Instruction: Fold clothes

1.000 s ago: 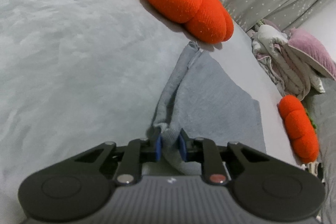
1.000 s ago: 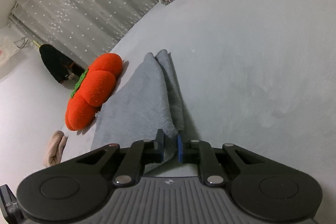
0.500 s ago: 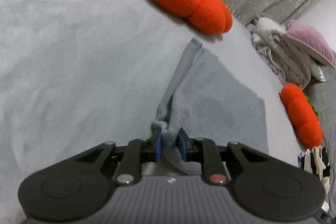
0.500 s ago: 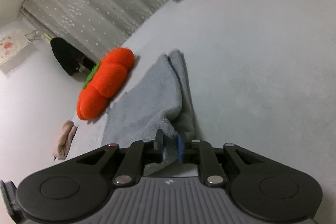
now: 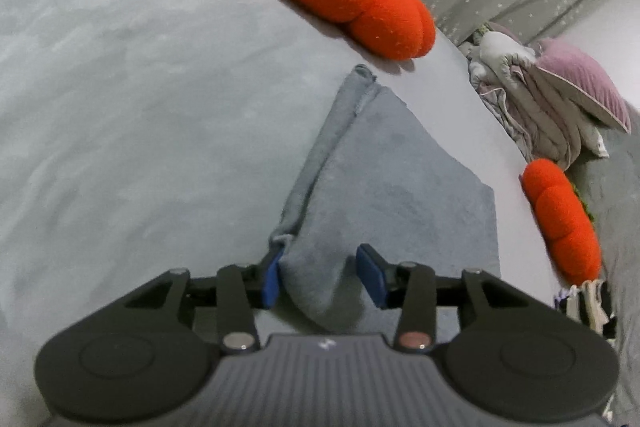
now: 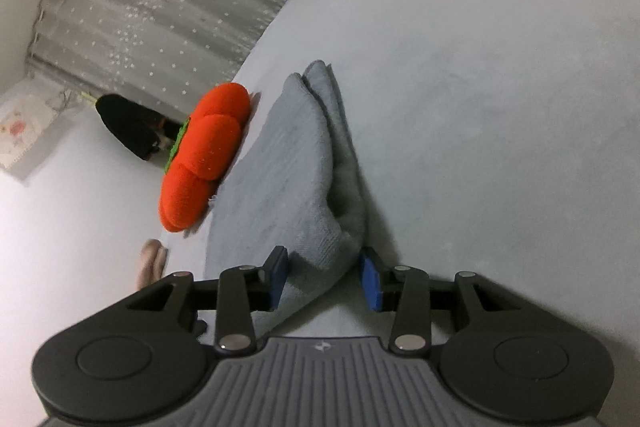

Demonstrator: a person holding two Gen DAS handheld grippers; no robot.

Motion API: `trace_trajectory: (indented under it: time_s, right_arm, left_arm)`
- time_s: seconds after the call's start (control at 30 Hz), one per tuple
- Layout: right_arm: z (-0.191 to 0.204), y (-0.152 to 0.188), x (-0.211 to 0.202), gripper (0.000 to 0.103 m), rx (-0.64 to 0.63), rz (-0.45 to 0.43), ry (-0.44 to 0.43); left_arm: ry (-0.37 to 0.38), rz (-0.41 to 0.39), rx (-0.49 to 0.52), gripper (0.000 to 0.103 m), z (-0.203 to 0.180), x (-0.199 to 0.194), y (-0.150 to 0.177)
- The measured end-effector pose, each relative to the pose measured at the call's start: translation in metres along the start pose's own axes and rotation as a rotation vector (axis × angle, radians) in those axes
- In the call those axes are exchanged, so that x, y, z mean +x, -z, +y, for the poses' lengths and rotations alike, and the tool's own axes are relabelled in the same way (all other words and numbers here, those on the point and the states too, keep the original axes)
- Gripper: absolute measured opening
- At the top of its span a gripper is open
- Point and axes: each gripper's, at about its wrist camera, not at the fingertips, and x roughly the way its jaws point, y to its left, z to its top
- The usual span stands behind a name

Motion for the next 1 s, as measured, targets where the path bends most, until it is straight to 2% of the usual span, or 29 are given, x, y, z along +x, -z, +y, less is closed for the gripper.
trace_trajectory:
  time_s: [0.03, 0.1, 0.17, 0.2, 0.37, 0.53, 0.63, 0.77, 0.9, 1.0]
  right_arm:
    - [0.0, 0.001, 0.002, 0.038, -0.003, -0.003, -0.002]
    - [0.001, 0.003, 0.007, 0.032, -0.01, -0.009, -0.005]
    - [-0.002, 0.003, 0.01, 0.018, 0.006, -0.022, -0.003]
    - [-0.003, 0.002, 0.012, 0.015, 0.01, -0.027, -0.001]
    - [0.011, 0.006, 0.001, 0.013, -0.04, -0.056, 0.012]
    - [0.027, 0.004, -0.038, 0.013, -0.066, -0.048, 0.013]
    - [0.027, 0.017, -0.065, 0.013, -0.074, -0.016, 0.028]
    - [0.008, 0.042, -0.103, 0.013, -0.041, 0.022, 0.063]
    - [-0.009, 0.059, -0.137, 0.013, -0.031, 0.036, 0.062]
    - [-0.01, 0.068, -0.151, 0.013, -0.081, 0.038, 0.062]
  left_arm:
    - [-0.005, -0.007, 0.011, 0.039, -0.002, 0.002, 0.0]
    - [-0.009, -0.017, 0.02, 0.031, -0.006, 0.005, 0.001]
    - [-0.018, -0.026, 0.031, 0.02, -0.01, 0.008, 0.002]
    - [-0.02, -0.034, 0.035, 0.019, -0.013, 0.008, 0.003]
    - [-0.016, -0.046, 0.026, 0.014, -0.018, -0.008, 0.001]
    - [-0.007, 0.016, 0.019, 0.014, -0.015, -0.041, 0.01]
    - [-0.032, 0.051, 0.038, 0.014, -0.012, -0.059, 0.032]
    - [-0.049, 0.094, 0.049, 0.014, -0.003, -0.086, 0.073]
    - [-0.043, 0.091, 0.063, 0.013, 0.005, -0.118, 0.107]
    - [-0.042, 0.072, 0.088, 0.013, 0.004, -0.129, 0.117]
